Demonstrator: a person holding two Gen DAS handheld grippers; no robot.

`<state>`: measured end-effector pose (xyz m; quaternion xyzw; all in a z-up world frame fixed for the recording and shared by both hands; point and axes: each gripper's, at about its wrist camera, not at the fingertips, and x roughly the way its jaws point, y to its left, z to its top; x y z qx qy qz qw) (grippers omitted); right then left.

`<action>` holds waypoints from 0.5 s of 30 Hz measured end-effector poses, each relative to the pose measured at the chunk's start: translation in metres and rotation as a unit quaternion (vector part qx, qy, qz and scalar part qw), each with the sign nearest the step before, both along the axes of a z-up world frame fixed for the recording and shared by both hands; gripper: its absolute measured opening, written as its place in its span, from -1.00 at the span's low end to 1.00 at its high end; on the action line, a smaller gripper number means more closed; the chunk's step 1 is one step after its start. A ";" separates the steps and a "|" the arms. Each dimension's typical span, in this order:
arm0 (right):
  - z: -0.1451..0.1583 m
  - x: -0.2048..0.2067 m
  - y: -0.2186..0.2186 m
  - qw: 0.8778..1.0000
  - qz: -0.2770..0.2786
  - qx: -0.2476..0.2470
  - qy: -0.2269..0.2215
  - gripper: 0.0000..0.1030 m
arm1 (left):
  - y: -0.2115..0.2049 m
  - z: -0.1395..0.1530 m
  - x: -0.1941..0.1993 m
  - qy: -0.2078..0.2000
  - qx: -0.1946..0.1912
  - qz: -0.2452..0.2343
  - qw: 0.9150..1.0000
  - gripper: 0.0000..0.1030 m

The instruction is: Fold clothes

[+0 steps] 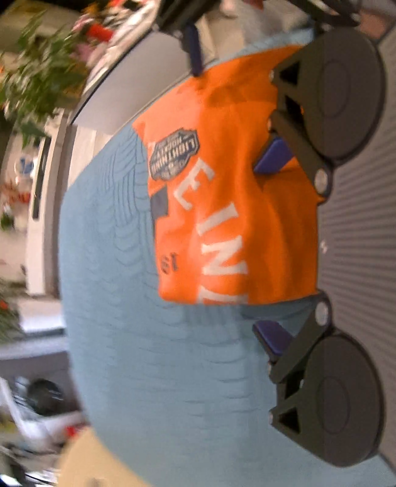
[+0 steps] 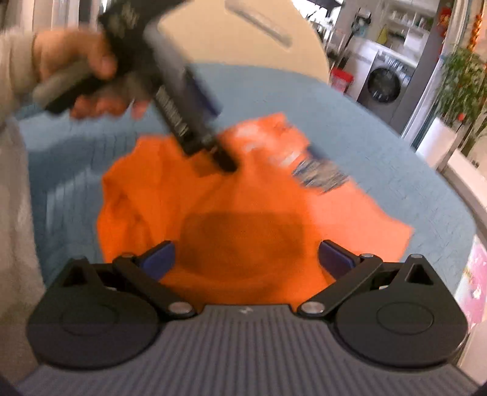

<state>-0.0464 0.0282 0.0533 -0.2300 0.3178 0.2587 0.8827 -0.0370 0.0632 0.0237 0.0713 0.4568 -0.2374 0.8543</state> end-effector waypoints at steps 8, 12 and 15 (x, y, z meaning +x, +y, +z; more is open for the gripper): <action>-0.020 0.070 -0.003 0.992 0.043 0.009 0.119 1.00 | -0.004 -0.014 0.011 -0.009 0.005 0.010 1.000 1.00; 0.001 0.075 -0.003 0.990 0.078 0.005 0.115 1.00 | -0.005 -0.015 0.010 -0.008 0.000 0.014 1.000 1.00; -0.015 0.084 -0.006 0.989 0.083 0.029 0.118 1.00 | -0.010 -0.015 0.009 -0.008 0.003 0.017 1.000 1.00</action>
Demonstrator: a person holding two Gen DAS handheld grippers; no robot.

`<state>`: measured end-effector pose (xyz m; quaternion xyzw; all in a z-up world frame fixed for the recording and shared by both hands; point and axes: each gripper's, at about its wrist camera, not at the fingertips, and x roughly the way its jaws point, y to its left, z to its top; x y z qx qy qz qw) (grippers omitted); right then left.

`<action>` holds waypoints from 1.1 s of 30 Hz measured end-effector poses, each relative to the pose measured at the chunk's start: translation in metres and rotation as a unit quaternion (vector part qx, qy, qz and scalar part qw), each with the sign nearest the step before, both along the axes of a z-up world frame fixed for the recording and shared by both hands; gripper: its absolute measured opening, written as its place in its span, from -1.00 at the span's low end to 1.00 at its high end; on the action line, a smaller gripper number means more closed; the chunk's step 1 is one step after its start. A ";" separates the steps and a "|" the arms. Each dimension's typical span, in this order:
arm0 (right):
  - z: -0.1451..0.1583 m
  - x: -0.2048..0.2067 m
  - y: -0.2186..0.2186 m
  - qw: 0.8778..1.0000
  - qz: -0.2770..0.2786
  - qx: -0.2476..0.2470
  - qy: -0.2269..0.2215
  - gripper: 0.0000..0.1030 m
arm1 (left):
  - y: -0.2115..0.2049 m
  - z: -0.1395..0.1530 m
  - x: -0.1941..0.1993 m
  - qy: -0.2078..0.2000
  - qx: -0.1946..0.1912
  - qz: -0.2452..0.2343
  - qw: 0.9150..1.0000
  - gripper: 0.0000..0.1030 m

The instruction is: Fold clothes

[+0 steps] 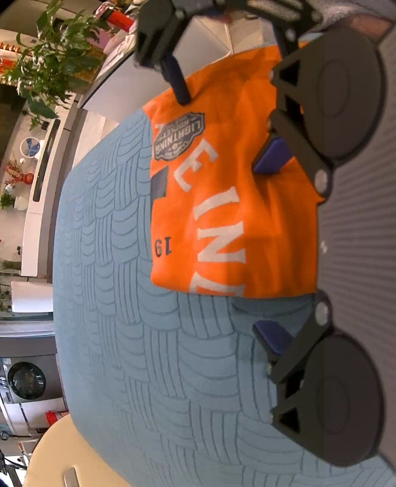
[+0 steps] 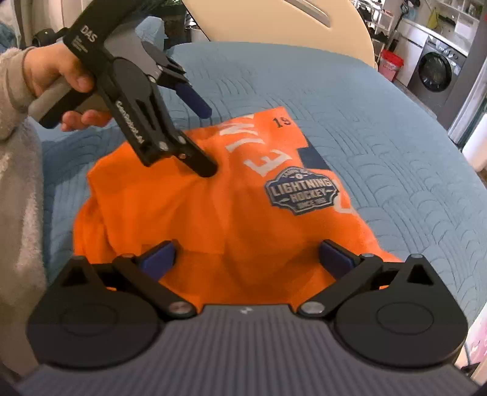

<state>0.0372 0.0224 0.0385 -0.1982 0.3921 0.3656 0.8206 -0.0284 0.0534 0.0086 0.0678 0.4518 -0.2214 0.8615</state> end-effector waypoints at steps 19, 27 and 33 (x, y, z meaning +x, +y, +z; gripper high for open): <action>-0.014 0.000 -0.018 0.996 -0.039 0.084 -0.004 1.00 | -0.021 0.018 -0.057 -0.014 -0.018 -0.187 0.982 0.99; -0.002 -0.005 -0.010 0.998 -0.036 0.049 -0.015 1.00 | -0.059 -0.012 -0.092 -0.048 0.107 -0.257 0.959 1.00; -0.005 -0.014 -0.011 1.000 0.004 0.014 -0.013 1.00 | -0.057 -0.017 -0.090 -0.040 0.104 -0.264 0.958 1.00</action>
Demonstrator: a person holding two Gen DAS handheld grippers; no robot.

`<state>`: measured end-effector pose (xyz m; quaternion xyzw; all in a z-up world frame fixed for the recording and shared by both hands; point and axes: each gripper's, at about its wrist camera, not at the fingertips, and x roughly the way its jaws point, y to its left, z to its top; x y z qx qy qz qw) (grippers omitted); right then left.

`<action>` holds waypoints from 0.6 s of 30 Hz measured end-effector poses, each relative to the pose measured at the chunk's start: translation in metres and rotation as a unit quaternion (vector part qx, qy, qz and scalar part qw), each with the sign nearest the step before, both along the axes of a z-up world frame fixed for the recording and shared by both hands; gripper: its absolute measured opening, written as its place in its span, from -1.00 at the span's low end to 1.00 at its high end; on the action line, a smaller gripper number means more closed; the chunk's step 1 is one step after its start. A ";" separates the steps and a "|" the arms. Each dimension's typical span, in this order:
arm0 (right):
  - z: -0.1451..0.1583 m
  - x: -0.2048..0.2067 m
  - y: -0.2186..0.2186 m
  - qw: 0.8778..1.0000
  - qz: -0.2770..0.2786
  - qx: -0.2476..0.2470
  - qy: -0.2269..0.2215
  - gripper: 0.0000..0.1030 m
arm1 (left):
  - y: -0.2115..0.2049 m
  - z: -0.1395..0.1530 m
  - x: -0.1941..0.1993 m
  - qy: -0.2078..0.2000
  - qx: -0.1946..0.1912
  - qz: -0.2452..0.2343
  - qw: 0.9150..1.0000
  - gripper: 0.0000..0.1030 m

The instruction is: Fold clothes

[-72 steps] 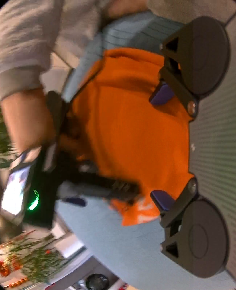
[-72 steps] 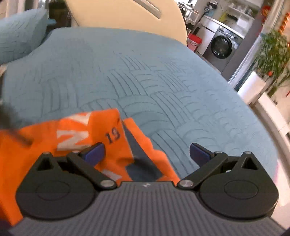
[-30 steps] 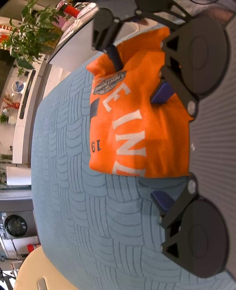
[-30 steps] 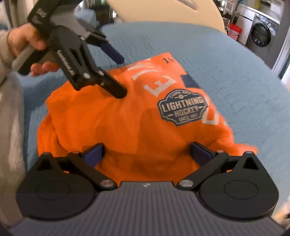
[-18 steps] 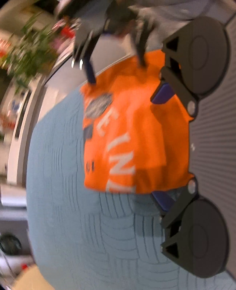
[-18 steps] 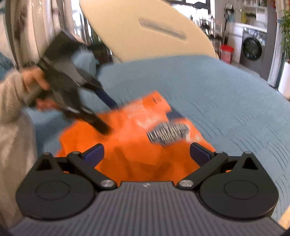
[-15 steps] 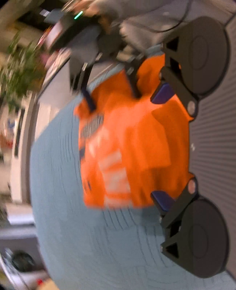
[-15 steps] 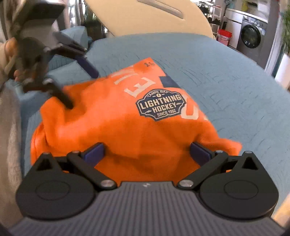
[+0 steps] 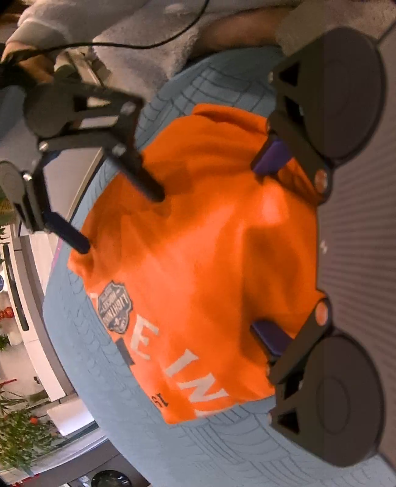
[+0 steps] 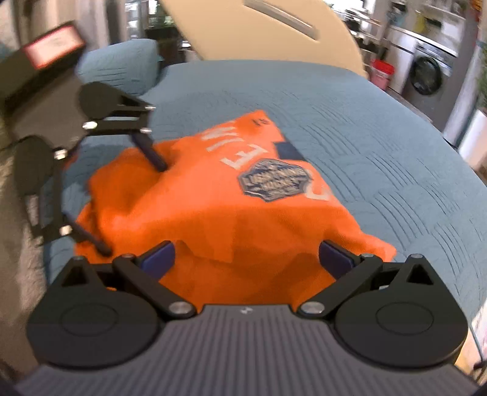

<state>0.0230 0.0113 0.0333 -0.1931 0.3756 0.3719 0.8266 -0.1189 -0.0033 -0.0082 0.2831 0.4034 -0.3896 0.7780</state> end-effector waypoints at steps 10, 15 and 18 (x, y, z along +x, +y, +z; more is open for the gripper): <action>-0.009 0.011 -0.005 0.998 -0.018 0.054 -0.005 1.00 | 0.028 0.031 0.022 0.005 -0.125 0.059 0.990 0.99; -0.004 0.018 -0.018 0.992 -0.082 0.086 -0.036 1.00 | 0.020 0.044 0.066 0.033 -0.195 0.253 0.947 0.99; -0.028 0.025 -0.020 0.990 -0.098 0.103 -0.019 1.00 | 0.009 0.035 0.096 0.072 -0.209 0.322 0.921 0.96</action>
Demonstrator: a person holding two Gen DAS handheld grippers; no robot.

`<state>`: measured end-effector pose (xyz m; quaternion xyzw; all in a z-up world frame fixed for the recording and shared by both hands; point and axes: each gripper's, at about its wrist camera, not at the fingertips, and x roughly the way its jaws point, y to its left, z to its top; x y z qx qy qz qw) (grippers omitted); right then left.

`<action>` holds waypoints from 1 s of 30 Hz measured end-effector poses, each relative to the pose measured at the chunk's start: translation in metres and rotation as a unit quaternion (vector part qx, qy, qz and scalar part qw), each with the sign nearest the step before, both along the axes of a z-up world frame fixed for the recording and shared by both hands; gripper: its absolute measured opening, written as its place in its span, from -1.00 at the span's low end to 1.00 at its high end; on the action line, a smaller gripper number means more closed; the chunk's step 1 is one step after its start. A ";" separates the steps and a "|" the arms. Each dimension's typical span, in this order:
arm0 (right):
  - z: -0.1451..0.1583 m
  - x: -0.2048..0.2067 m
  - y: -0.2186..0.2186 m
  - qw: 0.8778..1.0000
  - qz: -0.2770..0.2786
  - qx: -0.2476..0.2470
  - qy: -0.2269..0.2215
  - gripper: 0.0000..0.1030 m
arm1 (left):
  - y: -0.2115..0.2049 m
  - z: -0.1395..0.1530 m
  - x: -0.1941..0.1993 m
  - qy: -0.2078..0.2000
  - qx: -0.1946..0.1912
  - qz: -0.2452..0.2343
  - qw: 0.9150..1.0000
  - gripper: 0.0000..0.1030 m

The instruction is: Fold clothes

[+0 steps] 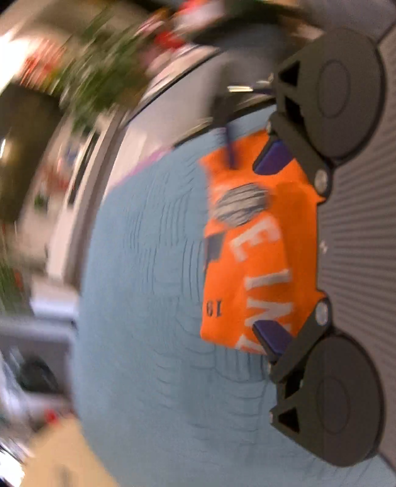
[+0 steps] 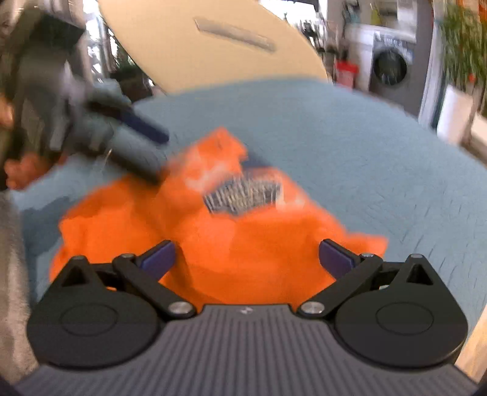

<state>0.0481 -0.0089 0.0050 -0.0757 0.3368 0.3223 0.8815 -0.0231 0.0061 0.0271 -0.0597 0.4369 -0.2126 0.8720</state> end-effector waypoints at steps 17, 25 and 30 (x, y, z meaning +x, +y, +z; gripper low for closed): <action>0.010 0.002 -0.003 0.999 0.036 0.016 0.008 1.00 | -0.028 -0.030 0.044 0.024 0.077 0.033 0.996 1.00; 0.011 -0.014 0.017 0.998 0.066 -0.024 0.007 1.00 | -0.026 -0.033 0.047 0.015 0.092 0.046 0.995 1.00; -0.007 -0.025 0.030 0.995 0.078 -0.068 -0.007 1.00 | -0.024 -0.027 0.041 0.002 0.100 0.048 0.994 1.00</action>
